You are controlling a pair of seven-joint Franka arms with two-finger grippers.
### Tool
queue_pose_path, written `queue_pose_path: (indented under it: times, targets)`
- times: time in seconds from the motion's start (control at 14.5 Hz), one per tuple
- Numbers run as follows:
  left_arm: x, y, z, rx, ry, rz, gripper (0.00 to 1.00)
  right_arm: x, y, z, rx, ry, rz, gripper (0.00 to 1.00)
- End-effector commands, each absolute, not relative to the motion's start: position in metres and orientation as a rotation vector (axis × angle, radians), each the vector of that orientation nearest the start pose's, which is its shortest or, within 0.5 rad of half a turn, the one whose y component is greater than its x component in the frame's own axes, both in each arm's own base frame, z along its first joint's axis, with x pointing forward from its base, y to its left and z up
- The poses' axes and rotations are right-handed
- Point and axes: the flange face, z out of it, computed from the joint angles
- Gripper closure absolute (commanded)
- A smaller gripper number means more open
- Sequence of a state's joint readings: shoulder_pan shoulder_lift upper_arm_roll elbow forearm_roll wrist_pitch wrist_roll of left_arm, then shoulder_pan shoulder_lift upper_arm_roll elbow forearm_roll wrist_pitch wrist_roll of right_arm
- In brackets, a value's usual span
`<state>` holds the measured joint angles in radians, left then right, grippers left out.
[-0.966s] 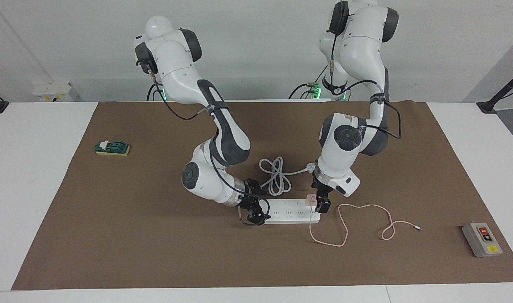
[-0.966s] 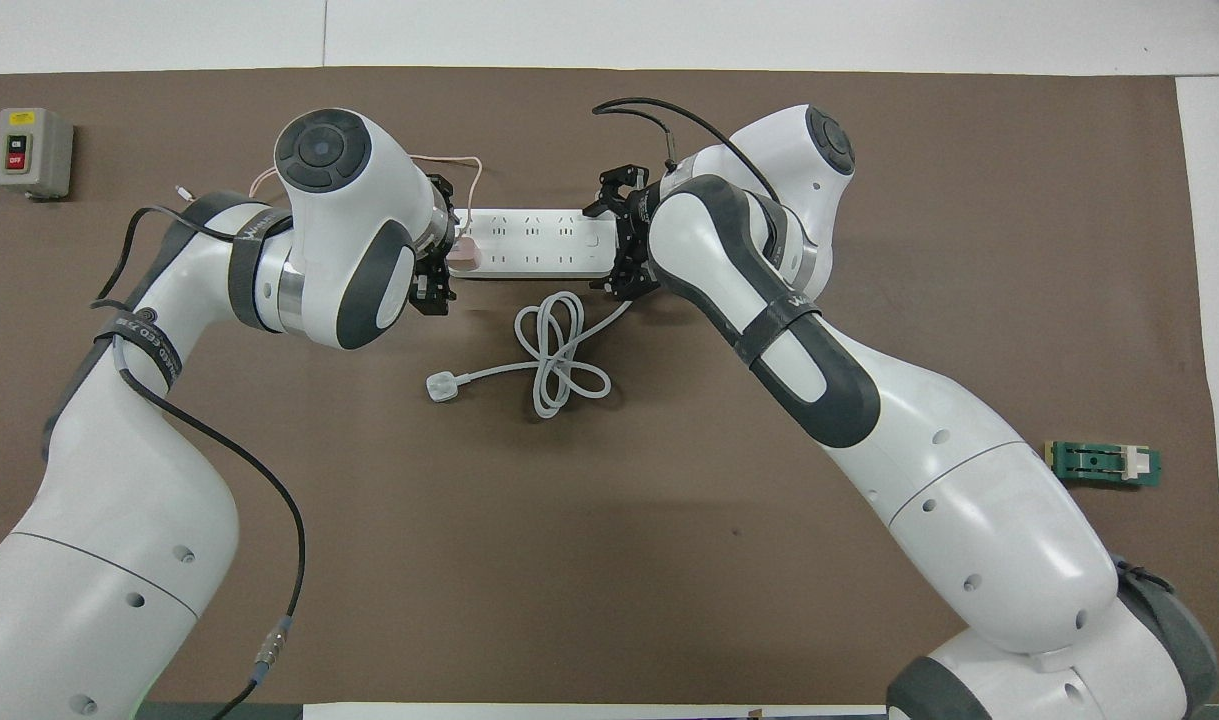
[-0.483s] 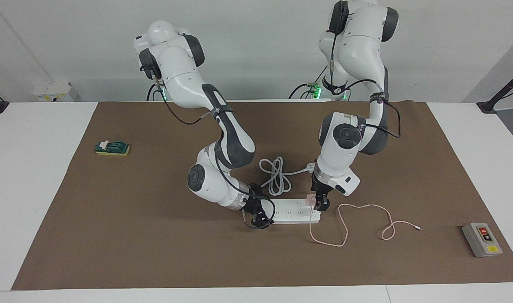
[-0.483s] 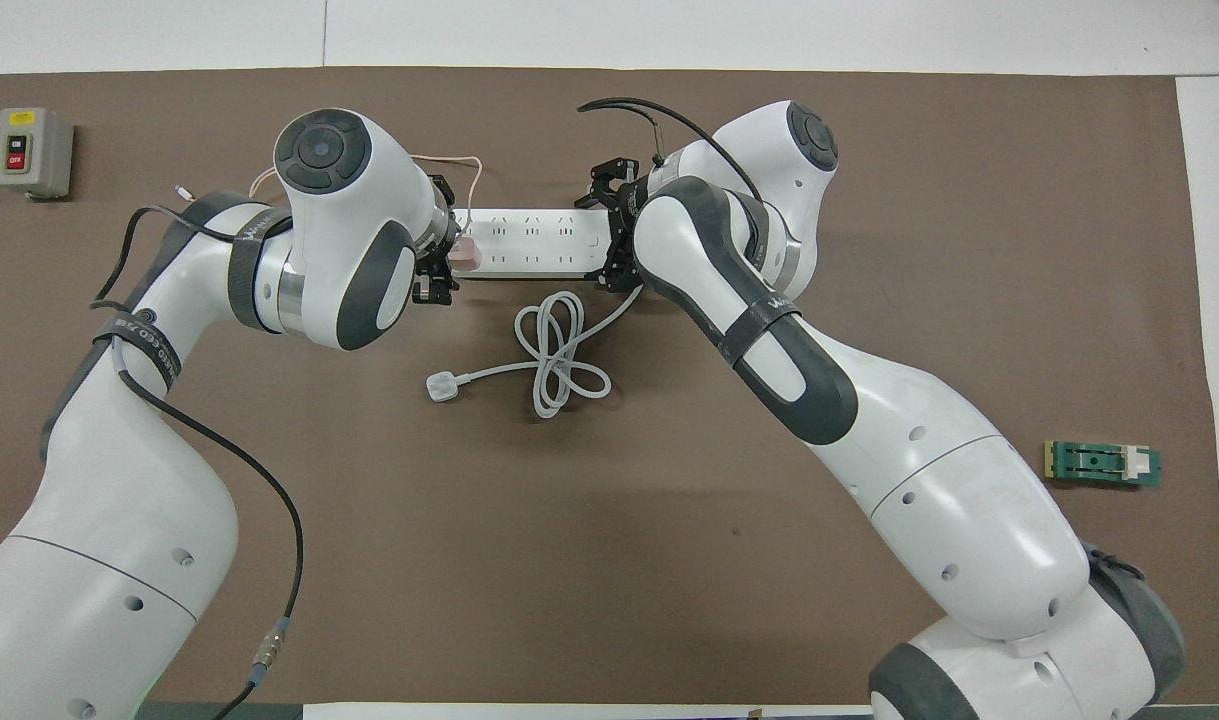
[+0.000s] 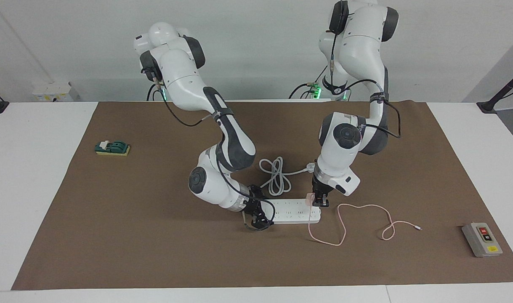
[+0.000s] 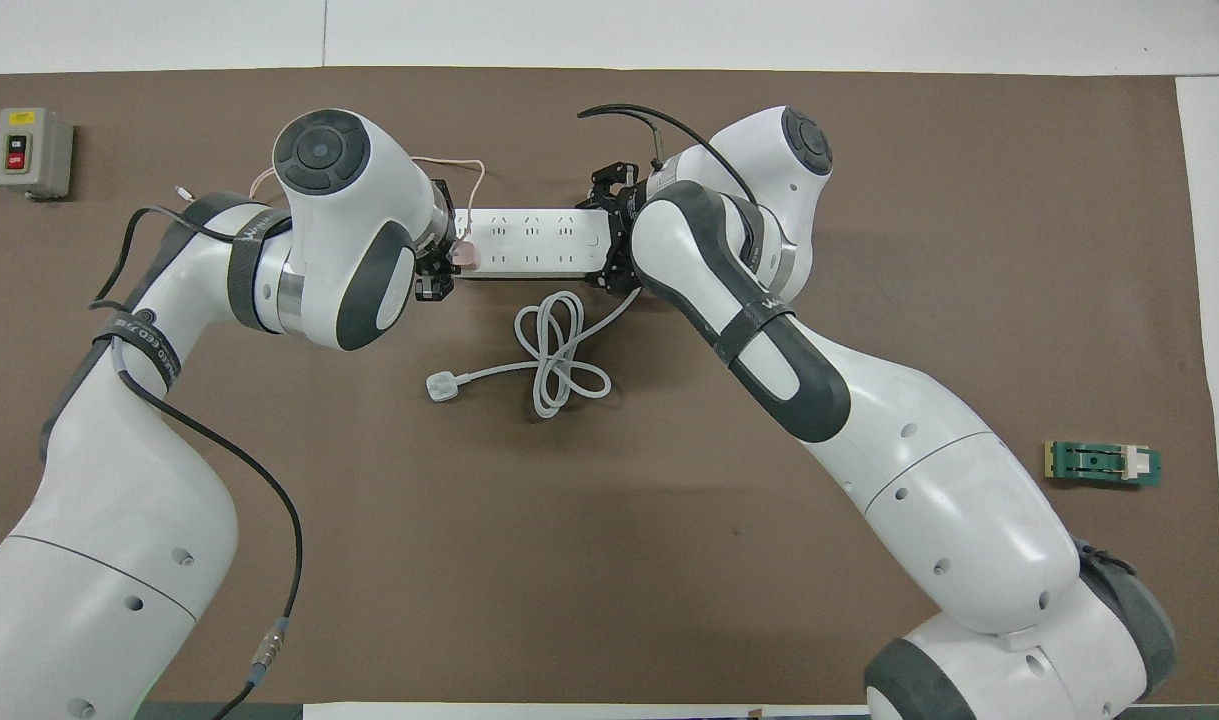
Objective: Unplug charger and place it aside
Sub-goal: 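Set the charger down beside the strip while the right gripper withdraws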
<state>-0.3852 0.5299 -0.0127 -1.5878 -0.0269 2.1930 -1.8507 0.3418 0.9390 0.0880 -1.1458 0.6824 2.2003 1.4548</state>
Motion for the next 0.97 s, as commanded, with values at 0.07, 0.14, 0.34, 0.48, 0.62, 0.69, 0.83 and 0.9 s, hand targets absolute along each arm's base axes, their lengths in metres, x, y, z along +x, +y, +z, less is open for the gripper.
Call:
queue_pose_path:
  times: [0.07,0.14,0.34,0.48,0.62,0.69,0.83,0.9]
  targets:
    - [0.654,-0.261,0.369,-2.372,-2.183,-0.006,1.00,0.718,0.329,0.243,-1.937,1.735,0.541,0.49]
    - [0.658,-0.252,0.367,-2.338,-2.177,0.015,1.00,0.718,0.329,0.243,-1.939,1.735,0.540,0.49]
    - [0.664,-0.232,0.391,-2.346,-2.136,0.044,1.00,0.718,0.329,0.243,-1.938,1.736,0.541,0.49]
    - [0.661,-0.205,0.422,-2.395,-2.068,0.062,1.00,0.718,0.327,0.242,-1.937,1.739,0.540,0.49]
    - [0.657,-0.161,0.458,-2.455,-2.019,0.108,1.00,0.718,0.328,0.243,-1.939,1.737,0.541,0.49]
    - [0.655,-0.135,0.469,-2.489,-1.953,0.144,1.00,0.718,0.328,0.243,-1.939,1.737,0.541,0.49]
    - [0.647,-0.087,0.486,-2.555,-1.827,0.190,1.00,0.718,0.328,0.244,-1.939,1.739,0.541,0.41]
    - [0.646,-0.059,0.488,-2.597,-1.763,0.208,1.00,0.719,0.328,0.249,-1.934,1.738,0.536,0.07]
